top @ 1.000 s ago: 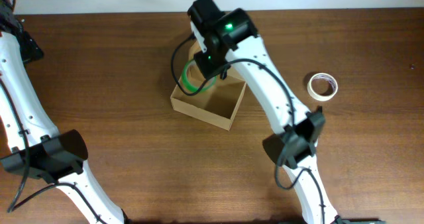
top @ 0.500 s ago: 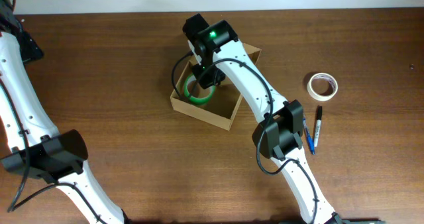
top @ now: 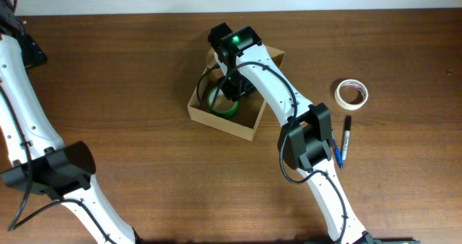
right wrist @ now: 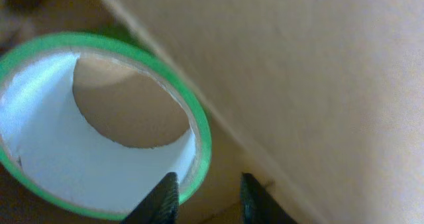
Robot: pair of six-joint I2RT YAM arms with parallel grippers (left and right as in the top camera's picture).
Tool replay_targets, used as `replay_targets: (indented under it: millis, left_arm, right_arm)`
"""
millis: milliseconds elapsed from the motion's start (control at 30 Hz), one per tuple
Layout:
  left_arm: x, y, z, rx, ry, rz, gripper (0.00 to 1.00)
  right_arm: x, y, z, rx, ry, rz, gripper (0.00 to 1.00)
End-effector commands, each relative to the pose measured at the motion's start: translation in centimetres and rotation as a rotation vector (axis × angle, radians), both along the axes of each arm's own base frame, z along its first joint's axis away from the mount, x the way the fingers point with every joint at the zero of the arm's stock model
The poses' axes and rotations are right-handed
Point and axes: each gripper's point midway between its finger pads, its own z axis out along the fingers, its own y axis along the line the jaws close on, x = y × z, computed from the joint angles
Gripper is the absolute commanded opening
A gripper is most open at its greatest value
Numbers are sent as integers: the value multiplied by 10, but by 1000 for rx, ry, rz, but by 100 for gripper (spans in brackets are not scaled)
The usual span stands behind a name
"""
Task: Pack container
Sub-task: 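Carry the green tape into the box and release it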
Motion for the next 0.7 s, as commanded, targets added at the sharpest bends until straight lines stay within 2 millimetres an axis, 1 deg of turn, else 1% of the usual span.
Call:
replay_targets:
  millis: [0,67,133,167,233,300,333,367,400,433,467,500,533,567,600,633,667]
  left_arm:
    - [-1,0,3,2,-4,-9,100]
    - [-1,0,3,2,-4,-9,100]
    - [-1,0,3,2,-4,-9,100]
    - [-1,0,3,2,-4,-9,100]
    - [-1,0,3,2,-4,-9,100]
    - [-1,0,3,2,-4,-9,100]
    - [-1,0,3,2,-4,-9,100]
    - [-1,0,3,2,-4,-9,100]
    - [-1,0,3,2,-4,-9,100]
    - [-1,0,3,2,-4,-9,100]
    - [-1,0,3,2,-4,-9,100]
    - [-1,0,3,2,-4,-9,100]
    - [-1,0,3,2,-4,-9,100]
    - [-1,0,3,2,-4,-9,100]
    - [-1,0,3,2,-4,-9,100]
    - [-1,0,3,2,-4,-9,100]
    - [-1,0,3,2,-4,-9,100]
  right_arm:
    - [10,-4,57,22,-126,36,38]
    - [12,-16,93,14,-203,36,39]
    - [11,-26,132,44,-273,36,43]
    - [11,-41,166,67,-339,9,44]
    - [9,-65,203,88,-411,-34,45]
    - [7,-98,241,111,-492,-105,47]
    - [5,-118,260,121,-534,-156,49]
    - [3,-134,273,127,-564,-194,49]
    - [0,-166,293,130,-616,-282,50]
    - [-2,-192,304,126,-646,-347,50]
    - [-4,-213,310,117,-663,-401,50]
    - [-6,-240,312,102,-671,-483,50]
    - [-7,-274,307,76,-660,-580,50]
    - [-8,-293,300,57,-642,-627,51]
    - [-10,-315,287,32,-610,-691,52]
    - [-12,-331,274,15,-574,-745,52]
    - [-14,-343,261,3,-536,-789,52]
